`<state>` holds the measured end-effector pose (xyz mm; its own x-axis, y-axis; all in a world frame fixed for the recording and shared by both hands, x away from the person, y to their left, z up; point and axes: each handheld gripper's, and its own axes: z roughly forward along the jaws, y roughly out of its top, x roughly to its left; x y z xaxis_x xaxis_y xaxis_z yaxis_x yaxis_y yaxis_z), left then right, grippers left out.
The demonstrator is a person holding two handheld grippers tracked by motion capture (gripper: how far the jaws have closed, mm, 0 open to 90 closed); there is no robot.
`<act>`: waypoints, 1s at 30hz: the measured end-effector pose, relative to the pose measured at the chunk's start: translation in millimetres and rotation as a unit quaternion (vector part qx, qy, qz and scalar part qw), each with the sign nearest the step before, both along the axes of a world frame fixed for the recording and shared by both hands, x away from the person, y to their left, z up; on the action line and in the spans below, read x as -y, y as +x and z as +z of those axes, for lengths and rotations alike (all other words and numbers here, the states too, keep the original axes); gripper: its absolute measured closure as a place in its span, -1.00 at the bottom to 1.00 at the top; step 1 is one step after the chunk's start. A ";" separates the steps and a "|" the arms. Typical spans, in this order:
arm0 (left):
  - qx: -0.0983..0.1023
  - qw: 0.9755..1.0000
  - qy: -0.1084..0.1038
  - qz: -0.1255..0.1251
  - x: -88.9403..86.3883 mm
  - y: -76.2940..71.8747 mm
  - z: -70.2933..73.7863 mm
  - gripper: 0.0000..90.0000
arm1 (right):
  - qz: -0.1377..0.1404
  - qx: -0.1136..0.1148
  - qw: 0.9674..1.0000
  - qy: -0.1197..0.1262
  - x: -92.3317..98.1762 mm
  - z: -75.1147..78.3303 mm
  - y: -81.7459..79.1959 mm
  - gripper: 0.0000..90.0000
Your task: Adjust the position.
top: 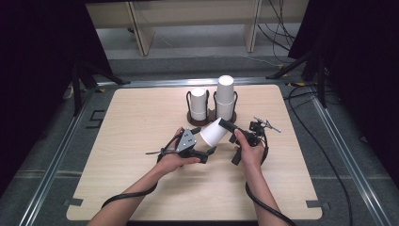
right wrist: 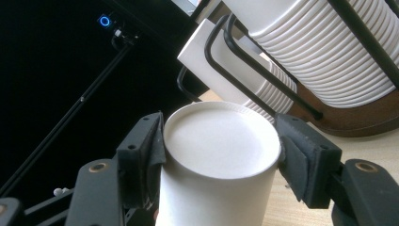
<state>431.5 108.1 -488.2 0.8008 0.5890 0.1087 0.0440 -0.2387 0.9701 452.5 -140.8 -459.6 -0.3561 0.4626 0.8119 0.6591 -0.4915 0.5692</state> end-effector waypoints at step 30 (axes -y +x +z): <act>0.000 1.000 -0.003 -0.005 -0.6 1.9 -1.6 -0.64 | 0.005 -0.001 1.000 0.011 -2.1 -1.0 0.8 -0.19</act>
